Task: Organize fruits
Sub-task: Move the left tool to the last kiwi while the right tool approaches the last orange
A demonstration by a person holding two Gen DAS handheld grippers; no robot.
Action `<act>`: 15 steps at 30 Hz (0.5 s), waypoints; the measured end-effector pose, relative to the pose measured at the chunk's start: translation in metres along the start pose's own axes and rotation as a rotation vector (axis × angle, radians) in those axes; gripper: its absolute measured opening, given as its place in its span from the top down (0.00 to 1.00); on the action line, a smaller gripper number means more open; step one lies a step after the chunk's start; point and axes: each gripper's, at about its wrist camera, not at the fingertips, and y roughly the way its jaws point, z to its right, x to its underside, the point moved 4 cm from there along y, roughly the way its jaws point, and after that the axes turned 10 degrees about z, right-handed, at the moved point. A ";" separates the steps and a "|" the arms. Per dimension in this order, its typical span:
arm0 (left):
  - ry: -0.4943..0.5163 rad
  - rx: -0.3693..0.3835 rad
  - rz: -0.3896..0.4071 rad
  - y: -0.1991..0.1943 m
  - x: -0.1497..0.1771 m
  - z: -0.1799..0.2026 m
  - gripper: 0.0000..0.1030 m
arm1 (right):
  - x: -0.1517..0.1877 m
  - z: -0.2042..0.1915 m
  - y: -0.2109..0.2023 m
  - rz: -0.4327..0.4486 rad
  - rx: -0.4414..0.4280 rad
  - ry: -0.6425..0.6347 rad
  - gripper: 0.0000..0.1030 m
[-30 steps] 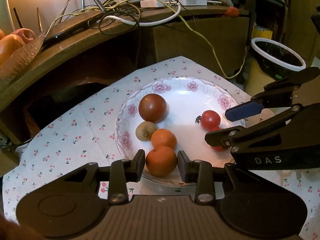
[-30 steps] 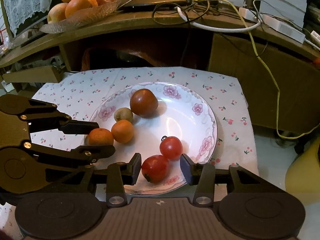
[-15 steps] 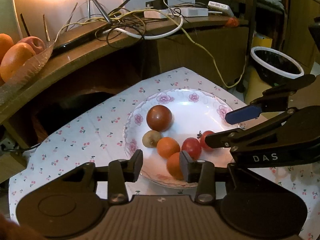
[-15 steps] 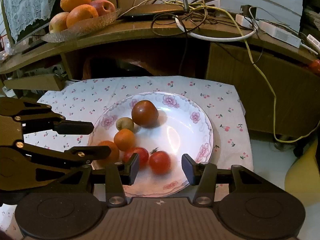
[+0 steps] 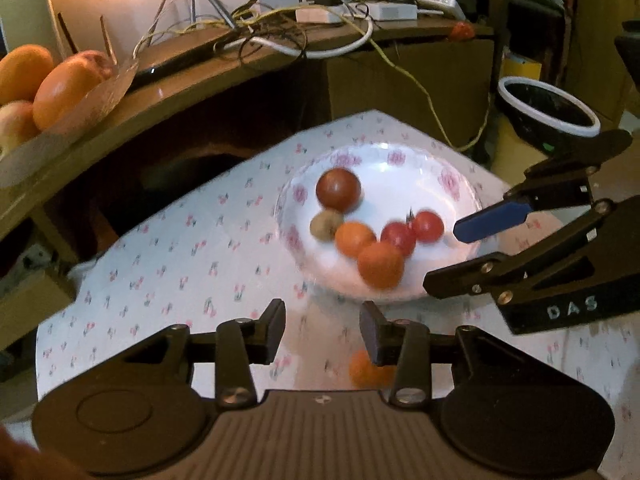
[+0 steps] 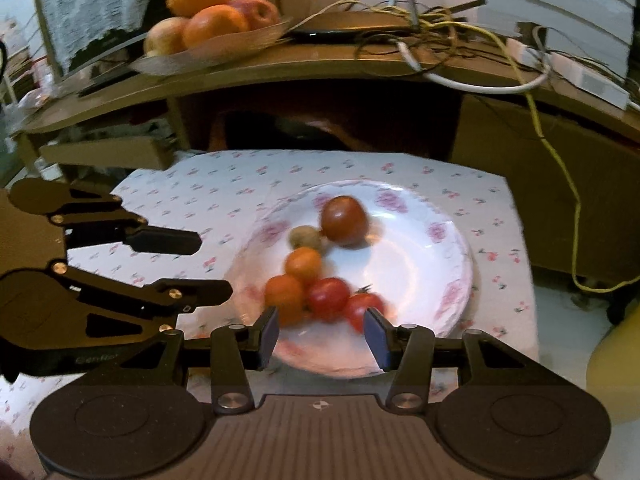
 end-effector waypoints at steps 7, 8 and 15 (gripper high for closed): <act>0.034 0.035 -0.061 -0.016 0.029 -0.007 0.55 | 0.010 -0.027 0.001 -0.047 -0.085 -0.049 0.52; 0.036 0.036 -0.070 -0.016 0.033 -0.008 0.55 | 0.011 -0.031 0.002 -0.053 -0.099 -0.057 0.52; 0.043 0.068 -0.099 -0.019 0.048 -0.010 0.55 | 0.019 -0.054 0.019 -0.102 -0.144 -0.109 0.52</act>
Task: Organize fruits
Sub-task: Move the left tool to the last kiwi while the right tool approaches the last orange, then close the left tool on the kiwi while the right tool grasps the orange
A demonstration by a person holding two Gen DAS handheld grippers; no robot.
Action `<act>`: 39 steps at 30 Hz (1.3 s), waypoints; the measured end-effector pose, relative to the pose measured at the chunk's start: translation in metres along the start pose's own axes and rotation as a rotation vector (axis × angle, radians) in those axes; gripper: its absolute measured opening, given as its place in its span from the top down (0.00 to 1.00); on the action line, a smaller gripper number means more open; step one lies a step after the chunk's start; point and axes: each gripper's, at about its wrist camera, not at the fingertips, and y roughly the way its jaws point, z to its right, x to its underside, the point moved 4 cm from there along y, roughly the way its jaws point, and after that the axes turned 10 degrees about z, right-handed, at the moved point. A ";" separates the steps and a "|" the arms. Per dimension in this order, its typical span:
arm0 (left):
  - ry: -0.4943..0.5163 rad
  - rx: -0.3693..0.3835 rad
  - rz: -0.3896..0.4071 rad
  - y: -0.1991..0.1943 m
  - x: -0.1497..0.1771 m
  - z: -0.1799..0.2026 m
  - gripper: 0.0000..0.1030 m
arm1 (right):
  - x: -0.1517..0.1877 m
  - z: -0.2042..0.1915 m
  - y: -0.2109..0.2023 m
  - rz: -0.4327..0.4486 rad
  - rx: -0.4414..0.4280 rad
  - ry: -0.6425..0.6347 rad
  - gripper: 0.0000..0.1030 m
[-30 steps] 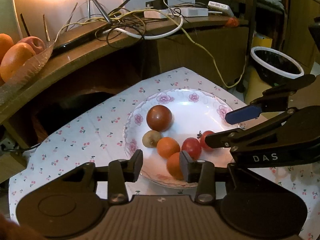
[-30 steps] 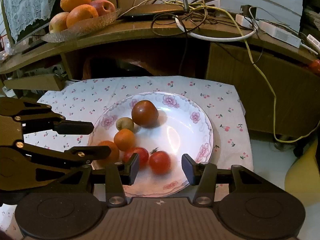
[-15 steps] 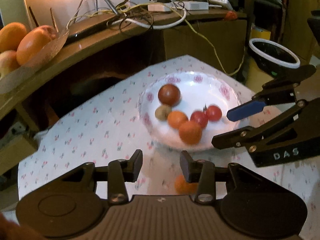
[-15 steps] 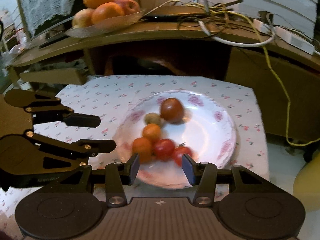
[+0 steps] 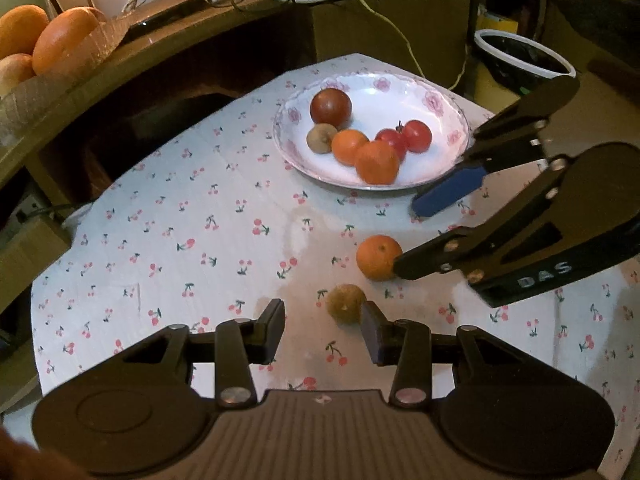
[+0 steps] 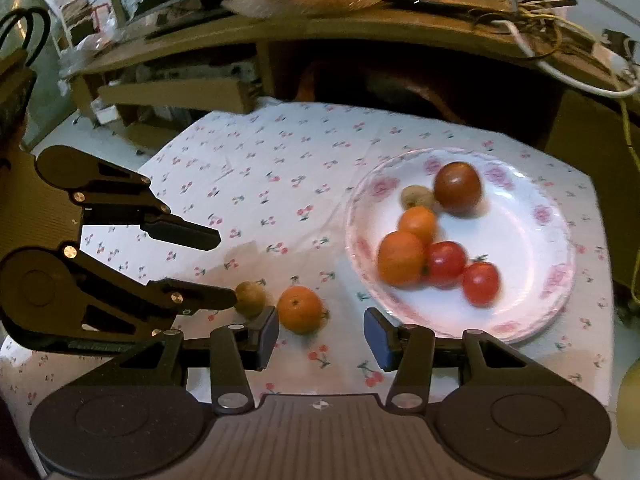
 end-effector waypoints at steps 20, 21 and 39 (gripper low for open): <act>0.019 0.032 -0.018 0.025 0.002 0.010 0.55 | 0.007 -0.008 0.023 -0.079 -0.007 -0.045 0.74; 0.018 0.034 -0.020 0.026 0.002 0.011 0.55 | 0.007 -0.008 0.023 -0.080 -0.006 -0.050 0.76; 0.035 0.025 -0.017 0.026 0.002 0.010 0.68 | 0.008 -0.008 0.019 -0.080 0.019 -0.083 0.86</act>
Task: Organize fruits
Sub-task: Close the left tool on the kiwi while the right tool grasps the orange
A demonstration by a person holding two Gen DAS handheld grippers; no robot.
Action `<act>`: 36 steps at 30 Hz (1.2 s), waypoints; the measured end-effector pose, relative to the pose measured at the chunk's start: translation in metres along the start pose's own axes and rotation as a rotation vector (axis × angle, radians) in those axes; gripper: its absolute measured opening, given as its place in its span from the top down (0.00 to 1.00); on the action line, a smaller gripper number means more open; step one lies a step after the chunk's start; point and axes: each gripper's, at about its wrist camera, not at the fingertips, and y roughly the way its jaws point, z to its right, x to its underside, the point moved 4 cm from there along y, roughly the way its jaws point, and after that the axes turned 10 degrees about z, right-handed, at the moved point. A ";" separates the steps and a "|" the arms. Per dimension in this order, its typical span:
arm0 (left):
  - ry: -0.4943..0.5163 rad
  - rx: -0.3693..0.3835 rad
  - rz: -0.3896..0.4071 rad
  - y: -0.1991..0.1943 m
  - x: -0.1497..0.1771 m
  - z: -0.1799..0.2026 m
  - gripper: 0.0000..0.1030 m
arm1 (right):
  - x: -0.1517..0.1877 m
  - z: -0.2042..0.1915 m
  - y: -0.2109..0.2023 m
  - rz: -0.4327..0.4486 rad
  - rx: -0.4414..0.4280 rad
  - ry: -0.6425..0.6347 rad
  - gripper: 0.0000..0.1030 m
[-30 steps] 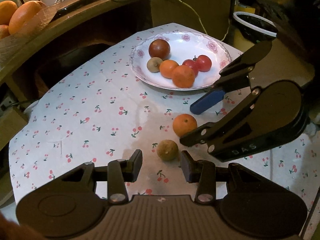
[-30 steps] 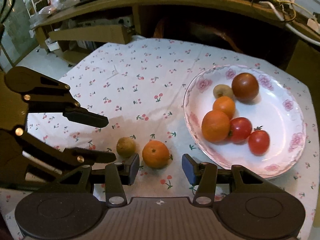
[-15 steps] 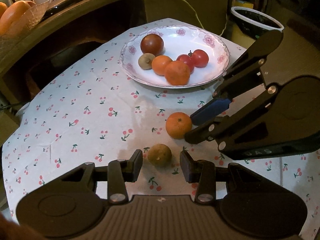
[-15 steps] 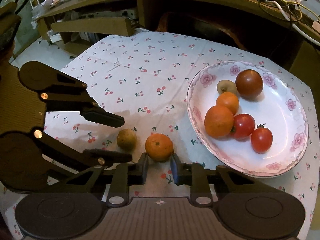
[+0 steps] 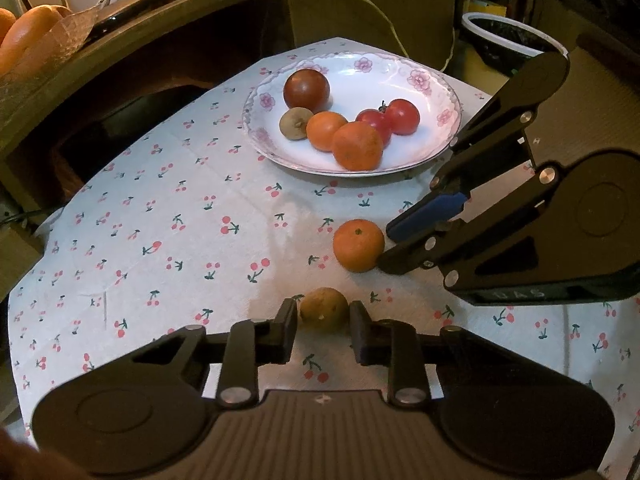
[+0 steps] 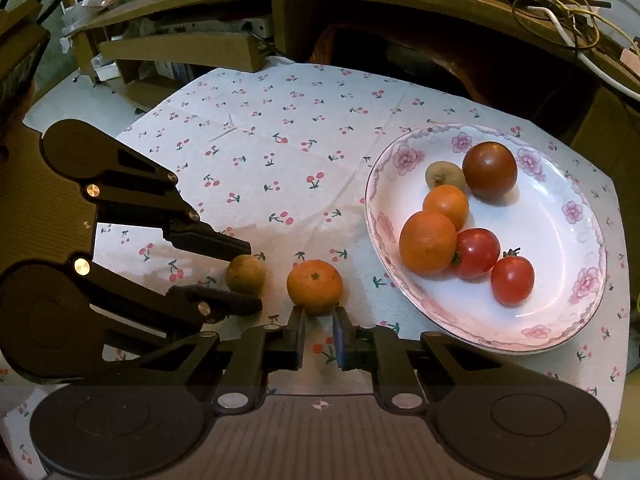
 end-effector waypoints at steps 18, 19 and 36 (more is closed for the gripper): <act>-0.021 0.008 0.002 -0.005 0.005 -0.007 0.68 | -0.001 0.006 0.002 0.024 -0.017 0.038 0.59; -0.023 0.008 0.004 -0.005 0.005 -0.007 0.68 | -0.001 0.005 0.004 0.023 -0.018 0.039 0.58; -0.046 0.004 0.038 0.005 -0.001 -0.006 0.68 | -0.006 0.004 0.009 0.028 0.017 0.014 0.70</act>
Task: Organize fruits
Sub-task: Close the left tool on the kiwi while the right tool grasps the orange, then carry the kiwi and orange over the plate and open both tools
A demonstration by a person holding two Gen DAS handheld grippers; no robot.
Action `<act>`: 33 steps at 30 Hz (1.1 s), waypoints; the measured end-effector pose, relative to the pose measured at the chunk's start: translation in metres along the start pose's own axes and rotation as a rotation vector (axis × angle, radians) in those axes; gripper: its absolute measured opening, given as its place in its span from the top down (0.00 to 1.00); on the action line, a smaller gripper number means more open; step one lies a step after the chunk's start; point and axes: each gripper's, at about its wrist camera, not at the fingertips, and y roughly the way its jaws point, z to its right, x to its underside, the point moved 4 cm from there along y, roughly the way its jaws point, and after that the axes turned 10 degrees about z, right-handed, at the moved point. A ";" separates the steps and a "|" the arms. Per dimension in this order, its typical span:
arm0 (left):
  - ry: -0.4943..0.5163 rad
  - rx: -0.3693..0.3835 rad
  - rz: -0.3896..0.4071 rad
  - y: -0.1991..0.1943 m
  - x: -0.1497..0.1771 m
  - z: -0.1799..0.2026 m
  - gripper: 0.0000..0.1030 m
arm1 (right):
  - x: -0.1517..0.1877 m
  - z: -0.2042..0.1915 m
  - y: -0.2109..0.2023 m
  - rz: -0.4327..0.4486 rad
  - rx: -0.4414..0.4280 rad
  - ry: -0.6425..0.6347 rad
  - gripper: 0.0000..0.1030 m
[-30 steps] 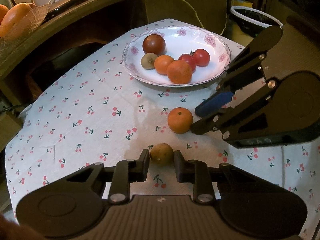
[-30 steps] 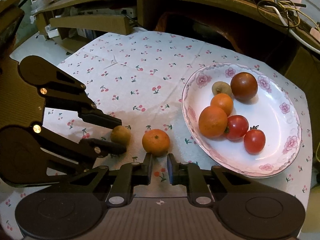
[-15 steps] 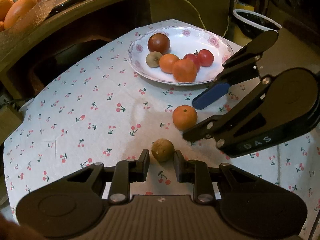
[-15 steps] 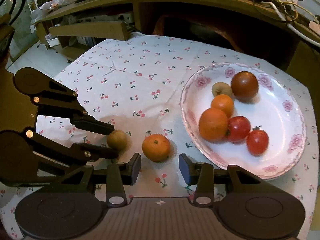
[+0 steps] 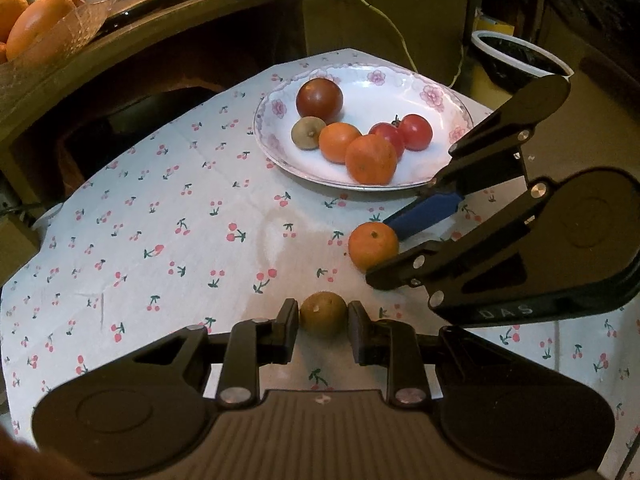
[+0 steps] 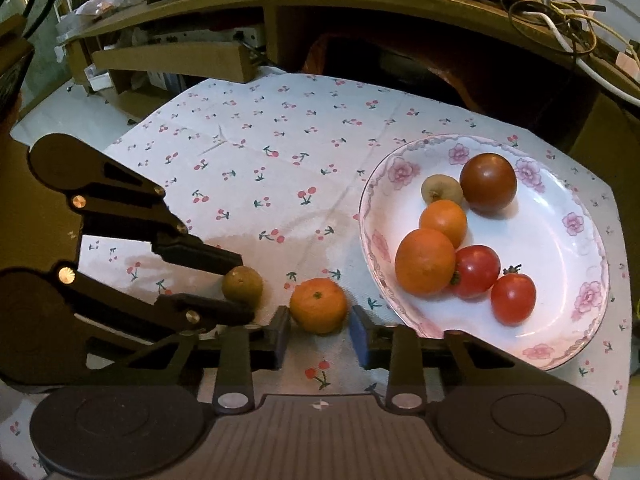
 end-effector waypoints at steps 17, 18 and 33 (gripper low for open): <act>0.025 -0.012 0.000 -0.001 -0.002 0.002 0.70 | 0.004 0.005 -0.009 -0.008 0.059 -0.031 0.72; 0.027 -0.015 0.000 -0.001 -0.002 0.002 0.70 | 0.004 0.005 -0.009 -0.009 0.060 -0.034 0.72; 0.028 -0.036 0.028 -0.008 -0.010 -0.001 0.70 | 0.004 0.003 -0.025 0.017 0.081 -0.041 0.72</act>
